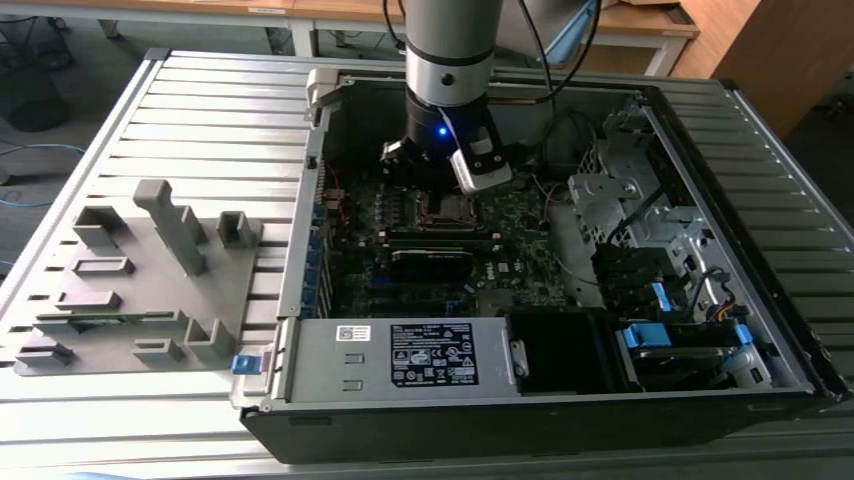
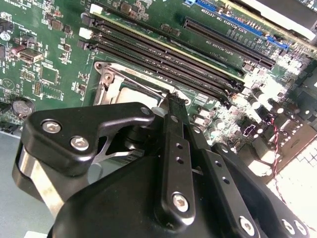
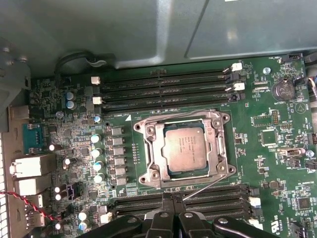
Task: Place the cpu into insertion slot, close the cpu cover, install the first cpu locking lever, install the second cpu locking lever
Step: 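Install the second cpu locking lever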
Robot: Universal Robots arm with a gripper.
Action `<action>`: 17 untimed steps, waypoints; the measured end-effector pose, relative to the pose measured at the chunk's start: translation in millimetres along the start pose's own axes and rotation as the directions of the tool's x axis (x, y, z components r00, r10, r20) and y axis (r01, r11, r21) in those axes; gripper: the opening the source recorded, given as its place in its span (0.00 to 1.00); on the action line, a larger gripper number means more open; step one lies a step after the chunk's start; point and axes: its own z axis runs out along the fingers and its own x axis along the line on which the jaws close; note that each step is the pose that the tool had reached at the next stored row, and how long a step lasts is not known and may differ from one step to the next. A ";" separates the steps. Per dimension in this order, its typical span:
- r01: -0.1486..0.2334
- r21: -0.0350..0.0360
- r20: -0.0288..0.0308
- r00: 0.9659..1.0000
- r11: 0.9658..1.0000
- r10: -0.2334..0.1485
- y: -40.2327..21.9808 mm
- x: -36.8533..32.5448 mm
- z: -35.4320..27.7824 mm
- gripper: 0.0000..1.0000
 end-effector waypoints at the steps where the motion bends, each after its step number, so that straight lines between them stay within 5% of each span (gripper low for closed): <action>1: 0.000 0.000 0.000 1.000 1.000 0.000 0.0 0.0 0.0 0.11; 17: 0.000 0.000 0.000 1.000 1.000 0.000 -0.4 1.2 5.3 0.11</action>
